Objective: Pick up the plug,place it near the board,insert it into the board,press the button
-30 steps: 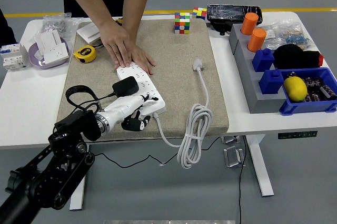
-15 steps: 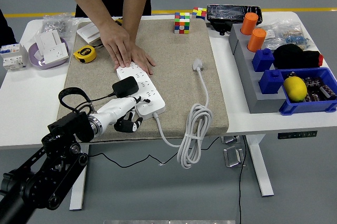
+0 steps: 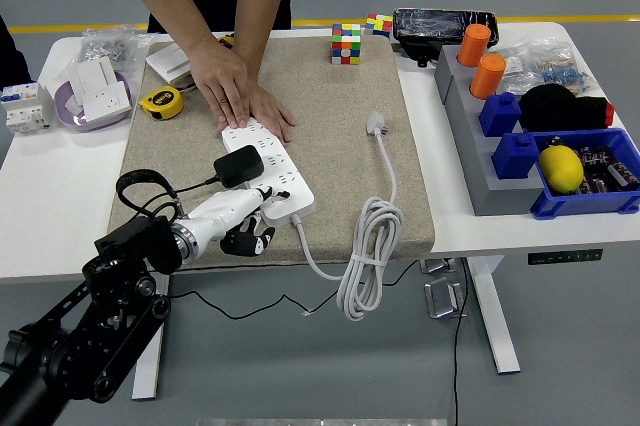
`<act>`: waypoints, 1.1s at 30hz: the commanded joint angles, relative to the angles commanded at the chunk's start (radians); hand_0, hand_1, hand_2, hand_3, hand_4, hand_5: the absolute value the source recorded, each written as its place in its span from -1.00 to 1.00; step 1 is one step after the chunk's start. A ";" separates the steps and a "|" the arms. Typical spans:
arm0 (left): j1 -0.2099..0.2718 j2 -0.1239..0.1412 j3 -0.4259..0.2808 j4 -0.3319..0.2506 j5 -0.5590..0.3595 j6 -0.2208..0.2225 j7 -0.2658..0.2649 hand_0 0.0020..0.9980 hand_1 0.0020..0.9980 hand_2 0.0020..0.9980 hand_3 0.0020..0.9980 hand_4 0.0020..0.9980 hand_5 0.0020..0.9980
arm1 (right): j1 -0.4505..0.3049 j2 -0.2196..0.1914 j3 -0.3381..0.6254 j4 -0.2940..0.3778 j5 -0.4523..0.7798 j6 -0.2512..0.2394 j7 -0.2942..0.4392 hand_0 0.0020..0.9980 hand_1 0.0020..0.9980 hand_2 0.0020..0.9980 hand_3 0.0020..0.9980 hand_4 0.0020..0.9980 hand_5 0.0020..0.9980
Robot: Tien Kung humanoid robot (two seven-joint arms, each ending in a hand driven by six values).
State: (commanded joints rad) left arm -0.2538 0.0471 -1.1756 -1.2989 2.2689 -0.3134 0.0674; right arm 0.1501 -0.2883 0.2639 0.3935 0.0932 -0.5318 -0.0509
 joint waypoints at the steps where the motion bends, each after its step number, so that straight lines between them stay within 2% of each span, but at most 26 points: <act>1: -0.001 0.001 0.000 0.001 0.000 0.000 0.000 -0.70 -0.92 -0.71 0.77 -0.07 -1.00 | 0.001 0.000 0.001 0.000 0.000 0.000 0.000 0.64 0.59 0.51 0.53 1.00 1.00; 25: -0.013 0.026 0.042 0.023 0.000 -0.038 -0.003 -0.70 -0.92 -0.71 0.66 -0.07 -1.00 | 0.005 -0.003 0.005 0.000 0.001 0.000 0.002 0.64 0.59 0.51 0.53 1.00 1.00; 33: -0.009 0.022 0.017 -0.005 0.000 -0.010 -0.007 -0.70 -0.92 -0.71 0.64 -0.07 -1.00 | 0.005 -0.002 0.005 0.000 0.001 -0.001 0.001 0.64 0.59 0.51 0.53 1.00 1.00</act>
State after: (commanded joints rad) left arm -0.2625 0.0693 -1.1581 -1.3035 2.2689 -0.3232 0.0602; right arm 0.1546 -0.2905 0.2693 0.3934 0.0942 -0.5323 -0.0504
